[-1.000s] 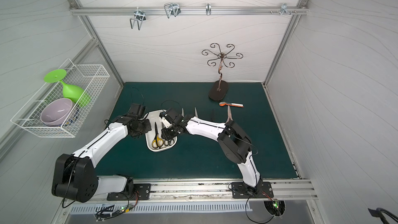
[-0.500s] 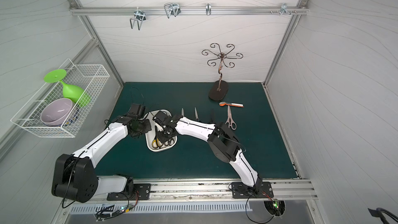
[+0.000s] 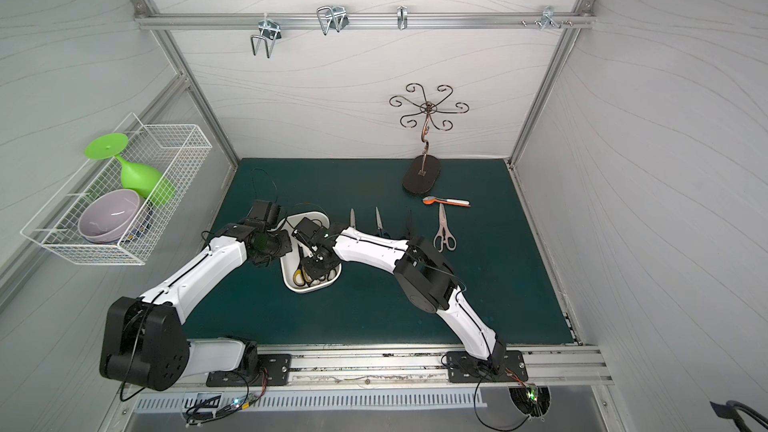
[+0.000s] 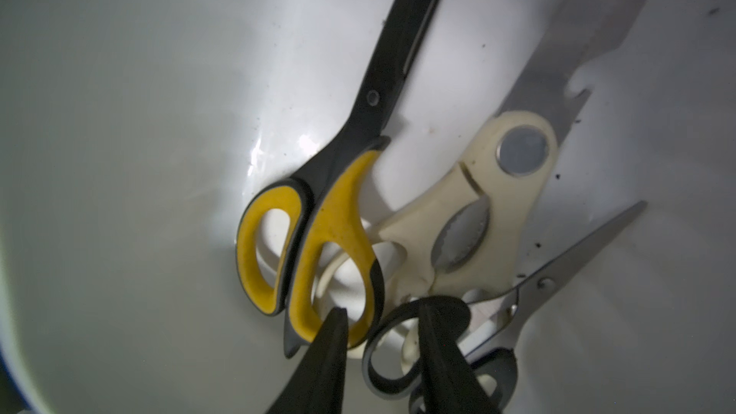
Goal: Take the scissors out of the storage box
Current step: Pick up the scissors from the storage box.
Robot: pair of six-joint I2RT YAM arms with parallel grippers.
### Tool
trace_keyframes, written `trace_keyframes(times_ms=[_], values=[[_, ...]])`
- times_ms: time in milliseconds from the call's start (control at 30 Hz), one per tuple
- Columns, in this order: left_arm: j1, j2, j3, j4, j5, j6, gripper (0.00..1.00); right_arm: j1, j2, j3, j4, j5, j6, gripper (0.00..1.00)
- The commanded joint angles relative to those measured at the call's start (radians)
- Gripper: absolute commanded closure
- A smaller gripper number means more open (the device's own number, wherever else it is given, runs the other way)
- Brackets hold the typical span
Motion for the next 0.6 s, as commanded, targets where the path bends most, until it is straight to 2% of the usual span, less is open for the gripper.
trace_keyframes(times_ms=[0, 400, 567], values=[[-0.006, -0.018, 0.01, 0.02, -0.018, -0.008, 1.0, 0.012, 0.048, 0.037, -0.056, 0.04, 0.018, 0.66], [-0.005, -0.016, 0.01, 0.018, -0.016, -0.01, 1.0, 0.027, 0.084, 0.095, -0.103, 0.071, 0.026, 0.68], [-0.005, -0.015, 0.01, 0.016, -0.016, -0.011, 1.0, 0.026, 0.083, 0.09, -0.098, 0.069, 0.028, 0.78]])
